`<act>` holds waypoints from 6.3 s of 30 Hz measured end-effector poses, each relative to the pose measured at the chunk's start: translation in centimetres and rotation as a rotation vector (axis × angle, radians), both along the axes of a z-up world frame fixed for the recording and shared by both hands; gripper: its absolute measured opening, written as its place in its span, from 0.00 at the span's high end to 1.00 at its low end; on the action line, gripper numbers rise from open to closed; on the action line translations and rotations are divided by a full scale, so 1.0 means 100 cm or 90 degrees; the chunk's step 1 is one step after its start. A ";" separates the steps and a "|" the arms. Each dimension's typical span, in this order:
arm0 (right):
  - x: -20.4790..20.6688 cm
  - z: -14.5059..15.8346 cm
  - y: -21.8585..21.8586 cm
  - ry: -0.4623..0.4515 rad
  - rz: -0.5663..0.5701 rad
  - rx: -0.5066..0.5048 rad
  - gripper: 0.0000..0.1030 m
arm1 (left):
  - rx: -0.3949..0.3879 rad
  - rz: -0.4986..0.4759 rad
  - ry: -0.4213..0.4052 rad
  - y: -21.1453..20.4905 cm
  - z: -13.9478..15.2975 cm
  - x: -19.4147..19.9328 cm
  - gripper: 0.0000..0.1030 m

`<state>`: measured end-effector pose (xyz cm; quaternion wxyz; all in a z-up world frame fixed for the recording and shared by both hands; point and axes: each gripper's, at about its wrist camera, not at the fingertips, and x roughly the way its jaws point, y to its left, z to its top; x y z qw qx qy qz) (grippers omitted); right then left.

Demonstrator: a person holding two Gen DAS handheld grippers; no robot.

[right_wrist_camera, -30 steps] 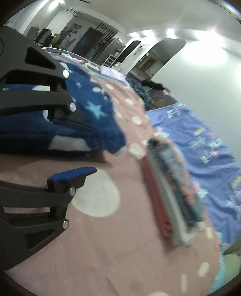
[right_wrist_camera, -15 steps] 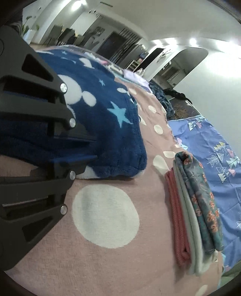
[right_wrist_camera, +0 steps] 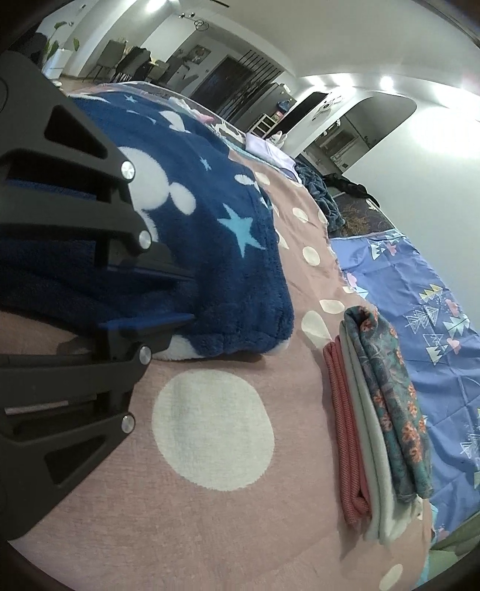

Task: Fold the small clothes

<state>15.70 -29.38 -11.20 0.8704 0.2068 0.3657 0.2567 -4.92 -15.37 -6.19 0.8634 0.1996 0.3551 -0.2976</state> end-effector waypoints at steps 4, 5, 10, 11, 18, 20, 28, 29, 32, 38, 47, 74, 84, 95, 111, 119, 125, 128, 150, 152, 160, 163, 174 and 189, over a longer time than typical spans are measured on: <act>-0.005 -0.003 -0.012 0.011 -0.028 0.047 0.90 | -0.021 0.024 -0.008 0.019 0.005 -0.007 0.43; -0.008 -0.006 -0.019 0.021 -0.050 0.069 0.94 | -0.027 0.030 -0.013 0.027 0.008 -0.010 0.43; -0.038 0.005 -0.034 0.003 -0.178 0.001 0.78 | -0.075 0.073 -0.013 0.067 0.018 -0.017 0.43; -0.045 0.011 -0.033 -0.002 -0.180 -0.033 0.78 | -0.090 0.094 -0.007 0.081 0.019 -0.017 0.43; -0.100 0.060 0.021 -0.112 -0.116 -0.241 0.68 | -0.168 0.242 -0.016 0.182 0.021 -0.023 0.43; -0.120 0.070 0.050 -0.143 -0.084 -0.278 0.58 | -0.190 0.298 -0.017 0.218 0.020 -0.023 0.43; -0.205 0.083 0.197 -0.288 0.098 -0.371 0.45 | -0.317 0.445 0.024 0.346 -0.003 -0.035 0.46; -0.216 0.081 0.219 -0.306 0.133 -0.387 0.43 | -0.324 0.442 0.026 0.353 -0.007 -0.038 0.49; -0.243 0.066 0.274 -0.348 0.229 -0.442 0.39 | -0.350 0.425 0.052 0.365 -0.020 -0.038 0.51; -0.266 0.047 0.332 -0.371 0.314 -0.492 0.34 | -0.384 0.383 0.104 0.371 -0.041 -0.011 0.51; -0.260 0.034 0.355 -0.343 0.311 -0.529 0.29 | -0.358 0.293 0.117 0.361 -0.038 0.027 0.68; -0.248 0.021 0.387 -0.309 0.297 -0.562 0.25 | -0.498 0.197 0.166 0.389 -0.043 0.033 0.62; -0.248 0.022 0.386 -0.305 0.296 -0.552 0.24 | -0.426 0.224 0.122 0.381 -0.036 0.030 0.62; -0.247 0.023 0.380 -0.295 0.281 -0.543 0.24 | -0.441 0.172 0.155 0.383 -0.048 0.046 0.63; -0.246 0.022 0.383 -0.298 0.291 -0.539 0.23 | -0.384 0.110 0.207 0.375 -0.065 0.031 0.62; -0.252 0.023 0.382 -0.312 0.295 -0.538 0.21 | -0.434 0.123 0.154 0.384 -0.048 0.009 0.93; -0.255 0.017 0.398 -0.362 0.291 -0.589 0.21 | -0.436 0.155 0.205 0.392 -0.071 0.012 0.90; -0.265 0.010 0.415 -0.415 0.310 -0.639 0.21 | -0.427 0.171 0.178 0.394 -0.061 0.010 0.74; -0.236 -0.027 0.483 -0.496 0.254 -0.784 0.81 | -0.556 0.260 0.291 0.407 -0.080 0.190 0.78; -0.242 -0.002 0.478 -0.478 0.248 -0.719 0.84 | -0.576 0.236 0.250 0.409 -0.068 0.179 0.78; -0.238 -0.017 0.470 -0.443 0.275 -0.727 0.81 | -0.547 0.259 0.247 0.414 -0.086 0.174 0.65; -0.242 -0.010 0.465 -0.447 0.281 -0.699 0.73 | -0.525 0.274 0.235 0.415 -0.083 0.170 0.59; -0.232 -0.036 0.481 -0.479 0.251 -0.776 0.79 | -0.503 0.281 0.231 0.406 -0.089 0.217 0.70; -0.232 0.066 0.360 -0.326 0.073 -0.459 0.33 | -0.526 0.290 0.207 0.408 -0.090 0.207 0.68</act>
